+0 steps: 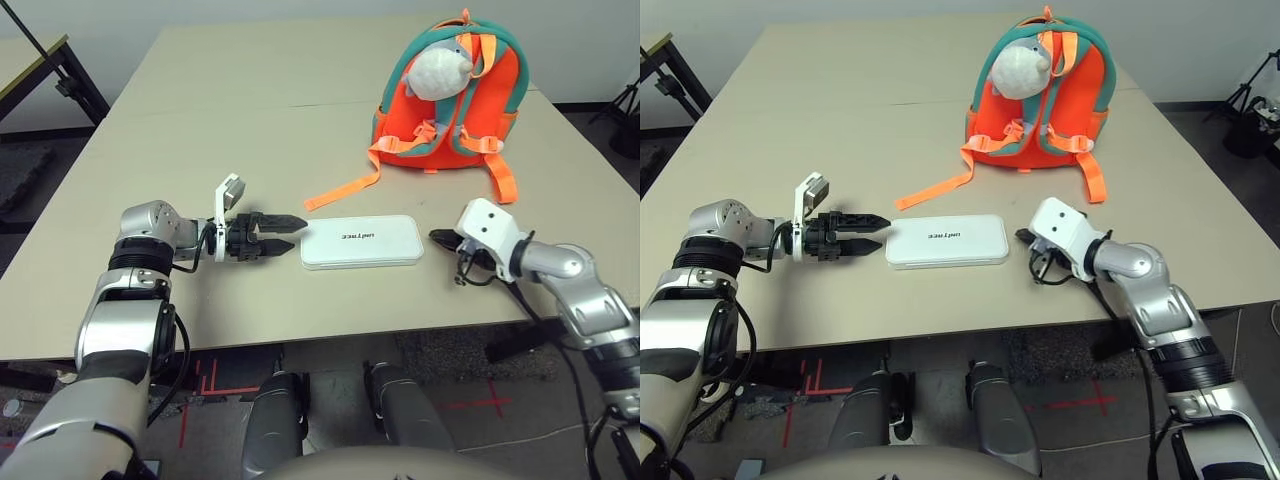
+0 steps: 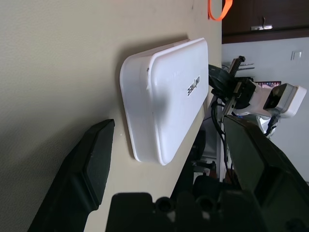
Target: Put the pencil case into the backpack and zip it.
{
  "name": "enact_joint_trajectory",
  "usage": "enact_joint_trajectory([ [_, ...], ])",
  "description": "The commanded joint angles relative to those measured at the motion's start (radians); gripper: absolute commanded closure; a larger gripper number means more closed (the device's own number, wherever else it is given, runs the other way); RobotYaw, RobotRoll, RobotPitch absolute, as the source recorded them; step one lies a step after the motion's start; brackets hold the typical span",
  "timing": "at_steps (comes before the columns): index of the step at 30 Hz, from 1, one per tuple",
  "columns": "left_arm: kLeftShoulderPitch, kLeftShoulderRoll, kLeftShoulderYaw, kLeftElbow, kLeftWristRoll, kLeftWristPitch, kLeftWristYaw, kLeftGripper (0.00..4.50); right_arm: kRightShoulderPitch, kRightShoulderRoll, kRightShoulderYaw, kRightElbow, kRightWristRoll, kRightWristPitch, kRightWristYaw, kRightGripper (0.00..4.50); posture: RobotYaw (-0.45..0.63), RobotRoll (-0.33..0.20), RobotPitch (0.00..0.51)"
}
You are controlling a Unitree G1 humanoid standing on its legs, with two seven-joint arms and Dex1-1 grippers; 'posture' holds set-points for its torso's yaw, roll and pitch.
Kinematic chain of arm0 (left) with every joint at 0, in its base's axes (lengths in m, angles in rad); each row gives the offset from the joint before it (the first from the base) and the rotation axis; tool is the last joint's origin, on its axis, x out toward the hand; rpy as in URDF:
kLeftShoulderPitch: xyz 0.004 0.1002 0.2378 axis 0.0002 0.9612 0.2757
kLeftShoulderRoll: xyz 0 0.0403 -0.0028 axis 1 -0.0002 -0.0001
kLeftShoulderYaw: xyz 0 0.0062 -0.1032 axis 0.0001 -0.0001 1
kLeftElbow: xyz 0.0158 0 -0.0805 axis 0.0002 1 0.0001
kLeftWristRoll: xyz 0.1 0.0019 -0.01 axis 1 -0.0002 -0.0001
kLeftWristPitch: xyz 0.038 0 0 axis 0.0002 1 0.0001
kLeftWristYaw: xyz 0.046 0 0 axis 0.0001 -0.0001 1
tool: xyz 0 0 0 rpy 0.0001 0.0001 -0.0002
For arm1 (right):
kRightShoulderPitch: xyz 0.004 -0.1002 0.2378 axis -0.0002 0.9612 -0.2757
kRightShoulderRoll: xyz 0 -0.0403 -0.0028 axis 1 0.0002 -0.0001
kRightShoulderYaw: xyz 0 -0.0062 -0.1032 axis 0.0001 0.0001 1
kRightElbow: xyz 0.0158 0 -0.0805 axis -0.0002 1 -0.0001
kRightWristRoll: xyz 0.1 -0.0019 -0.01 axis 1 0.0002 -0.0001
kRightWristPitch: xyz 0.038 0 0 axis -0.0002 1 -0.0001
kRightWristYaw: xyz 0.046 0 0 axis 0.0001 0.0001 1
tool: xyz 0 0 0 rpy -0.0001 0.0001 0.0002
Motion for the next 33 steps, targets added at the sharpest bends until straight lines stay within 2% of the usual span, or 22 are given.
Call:
enact_joint_trajectory([
  [1, 0.032, 0.003, -0.022, 0.006, 0.038, 0.007, 0.033, 0.00, -0.010, 0.012, 0.017, -0.026, -0.002, 0.031, 0.008, 4.49, -0.20, 0.000, 0.128],
  [21, 0.053, -0.001, -0.047, -0.046, 0.033, 0.021, 0.020, 0.00, -0.062, 0.106, 0.069, -0.142, -0.007, 0.136, 0.014, 4.49, -0.20, 0.000, 0.134],
  [33, 0.065, -0.002, -0.053, -0.050, 0.043, -0.025, 0.008, 0.00, -0.074, 0.115, 0.077, -0.131, -0.010, 0.125, 0.009, 4.49, -0.20, 0.000, 0.134],
])
